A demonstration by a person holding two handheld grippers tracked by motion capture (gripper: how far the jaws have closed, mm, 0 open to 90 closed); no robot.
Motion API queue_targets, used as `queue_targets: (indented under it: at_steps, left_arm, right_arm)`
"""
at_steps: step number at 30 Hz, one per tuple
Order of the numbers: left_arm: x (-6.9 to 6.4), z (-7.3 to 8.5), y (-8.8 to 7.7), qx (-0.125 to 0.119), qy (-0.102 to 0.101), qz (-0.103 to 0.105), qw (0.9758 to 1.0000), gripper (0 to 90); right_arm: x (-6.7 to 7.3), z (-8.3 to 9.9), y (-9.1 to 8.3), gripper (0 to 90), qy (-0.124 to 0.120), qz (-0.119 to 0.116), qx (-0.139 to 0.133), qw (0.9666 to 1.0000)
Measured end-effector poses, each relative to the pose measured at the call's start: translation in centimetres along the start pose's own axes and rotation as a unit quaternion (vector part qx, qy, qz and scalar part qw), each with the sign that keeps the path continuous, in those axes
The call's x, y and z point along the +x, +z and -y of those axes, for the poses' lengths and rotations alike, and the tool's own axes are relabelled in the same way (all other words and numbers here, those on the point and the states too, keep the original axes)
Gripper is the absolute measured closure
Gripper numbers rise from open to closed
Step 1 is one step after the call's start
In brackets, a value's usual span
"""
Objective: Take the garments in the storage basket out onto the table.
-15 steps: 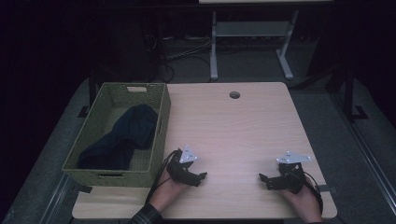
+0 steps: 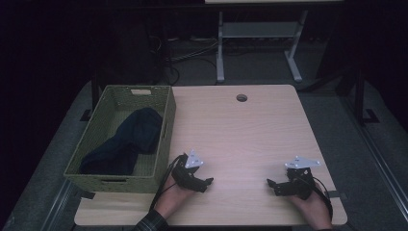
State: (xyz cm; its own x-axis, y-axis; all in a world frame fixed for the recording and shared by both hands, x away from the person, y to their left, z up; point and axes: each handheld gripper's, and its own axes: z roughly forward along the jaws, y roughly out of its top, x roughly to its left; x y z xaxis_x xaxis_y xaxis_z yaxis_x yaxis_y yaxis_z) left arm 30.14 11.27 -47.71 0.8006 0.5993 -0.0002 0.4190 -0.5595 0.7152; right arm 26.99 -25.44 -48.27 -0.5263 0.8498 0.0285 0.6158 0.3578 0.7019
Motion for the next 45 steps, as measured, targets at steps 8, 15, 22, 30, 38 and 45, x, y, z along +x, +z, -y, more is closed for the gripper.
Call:
queue_targets:
  at_steps: [8, 15, 22, 30, 38, 45]
  left_arm:
    - [0.0, 0.0, 0.0, 0.001, 0.002, 0.001, 1.0, 12.8]
    - [0.1, -0.1, 0.0, 0.003, 0.004, 0.002, 1.0, 13.0]
    - [0.0, -0.3, 0.0, 0.01, 0.007, 0.002, 0.9999, 13.3]
    - [0.0, -0.7, -0.2, 0.009, 0.009, 0.0, 0.9999, 13.3]
    - [0.1, -0.9, -0.3, 0.004, 0.006, 0.003, 1.0, 13.4]
    - [0.2, -1.5, -0.5, 0.003, 0.013, 0.008, 0.9999, 13.5]
  right_arm:
    - [0.0, 0.0, 0.0, 2.3, 0.0, 0.0, -0.001, 1.0]
    - [0.0, 0.0, 0.0, 2.3, 0.0, 0.0, 0.0, 1.0]
    - [0.0, 0.0, 0.0, 2.3, 0.001, 0.0, 0.0, 1.0]
    - [0.0, 0.0, 0.0, 2.3, 0.001, -0.001, -0.001, 1.0]
    - [0.0, 0.0, 0.0, 2.3, 0.001, 0.0, 0.0, 1.0]
    - [0.0, 0.0, 0.0, 2.3, 0.001, 0.0, 0.0, 1.0]
